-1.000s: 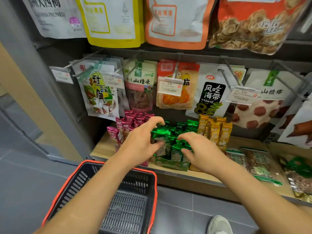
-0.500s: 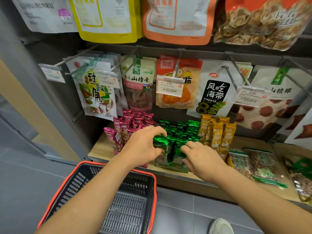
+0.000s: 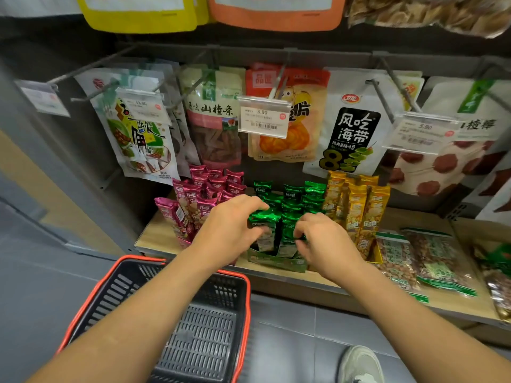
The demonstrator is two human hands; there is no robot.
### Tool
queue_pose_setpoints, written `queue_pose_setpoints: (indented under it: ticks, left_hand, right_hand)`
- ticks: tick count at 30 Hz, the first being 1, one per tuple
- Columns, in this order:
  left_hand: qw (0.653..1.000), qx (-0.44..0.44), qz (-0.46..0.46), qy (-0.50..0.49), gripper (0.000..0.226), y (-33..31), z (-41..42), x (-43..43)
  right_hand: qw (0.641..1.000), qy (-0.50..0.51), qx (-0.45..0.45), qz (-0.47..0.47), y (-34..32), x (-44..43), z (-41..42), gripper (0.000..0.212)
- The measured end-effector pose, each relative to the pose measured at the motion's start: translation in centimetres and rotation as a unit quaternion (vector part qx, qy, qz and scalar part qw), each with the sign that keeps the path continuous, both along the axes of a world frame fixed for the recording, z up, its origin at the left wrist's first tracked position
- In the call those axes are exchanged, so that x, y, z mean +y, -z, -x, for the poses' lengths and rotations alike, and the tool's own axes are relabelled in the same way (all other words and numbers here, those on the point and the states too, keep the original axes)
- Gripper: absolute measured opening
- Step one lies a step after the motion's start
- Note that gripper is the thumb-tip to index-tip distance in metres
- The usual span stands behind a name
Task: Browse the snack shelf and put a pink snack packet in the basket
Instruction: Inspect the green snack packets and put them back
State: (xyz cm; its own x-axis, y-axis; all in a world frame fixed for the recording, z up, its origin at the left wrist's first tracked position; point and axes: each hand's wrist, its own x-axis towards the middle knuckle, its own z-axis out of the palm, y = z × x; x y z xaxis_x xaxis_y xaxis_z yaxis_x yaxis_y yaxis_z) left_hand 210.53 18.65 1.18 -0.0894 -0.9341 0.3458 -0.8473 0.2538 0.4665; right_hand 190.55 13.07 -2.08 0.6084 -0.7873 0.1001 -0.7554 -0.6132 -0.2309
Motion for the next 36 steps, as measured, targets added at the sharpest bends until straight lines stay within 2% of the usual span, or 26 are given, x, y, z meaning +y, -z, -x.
queue_pose_setpoints:
  ticks: [6, 10, 16, 19, 21, 23, 26, 31, 33, 36]
  left_hand:
    - [0.999, 0.019, 0.010, 0.040, 0.039, 0.7, 0.4, -0.3]
    - [0.998, 0.006, -0.039, 0.050, 0.043, 2.1, 0.4, -0.3]
    - [0.983, -0.112, -0.129, 0.061, 0.038, 4.4, 1.2, -0.1]
    - [0.971, -0.191, -0.136, 0.055, 0.036, 4.6, 1.5, -0.2]
    - [0.970, -0.202, -0.126, 0.048, 0.039, 4.4, 1.6, -0.4]
    - [0.976, -0.187, -0.110, 0.030, 0.037, 4.1, 1.6, -0.5]
    - [0.984, -0.145, -0.101, 0.023, 0.029, 3.7, 1.6, -0.6]
    - [0.979, -0.153, -0.129, 0.043, 0.028, 3.1, 1.0, -0.4]
    - [0.975, -0.155, -0.149, 0.048, 0.030, 2.9, 0.8, -0.3]
    - [0.973, -0.153, -0.161, 0.055, 0.033, 2.7, 0.4, -0.3]
  right_hand:
    - [0.999, 0.008, 0.023, -0.034, -0.6, -0.9, 0.1, 0.007]
    - [0.998, 0.011, 0.021, -0.049, -0.9, -0.9, 0.0, 0.005]
    - [0.993, 0.007, 0.023, -0.118, -2.0, -1.4, -0.3, 0.022]
    - [0.987, 0.025, -0.049, -0.153, -2.6, -1.8, -0.9, 0.016]
    - [0.985, 0.054, -0.114, -0.114, -2.9, -2.0, -1.7, 0.013]
    - [0.988, 0.072, -0.122, -0.054, -2.9, -2.0, -2.8, 0.019]
    - [0.996, 0.062, -0.059, 0.005, -2.6, -2.0, -4.2, 0.028]
    - [0.996, 0.063, 0.056, 0.026, -1.5, -1.9, -5.7, 0.028]
    - [0.995, 0.071, 0.069, 0.023, -1.2, -1.7, -5.9, 0.022]
    - [0.997, 0.074, 0.033, 0.013, -0.9, -1.6, -5.9, 0.017]
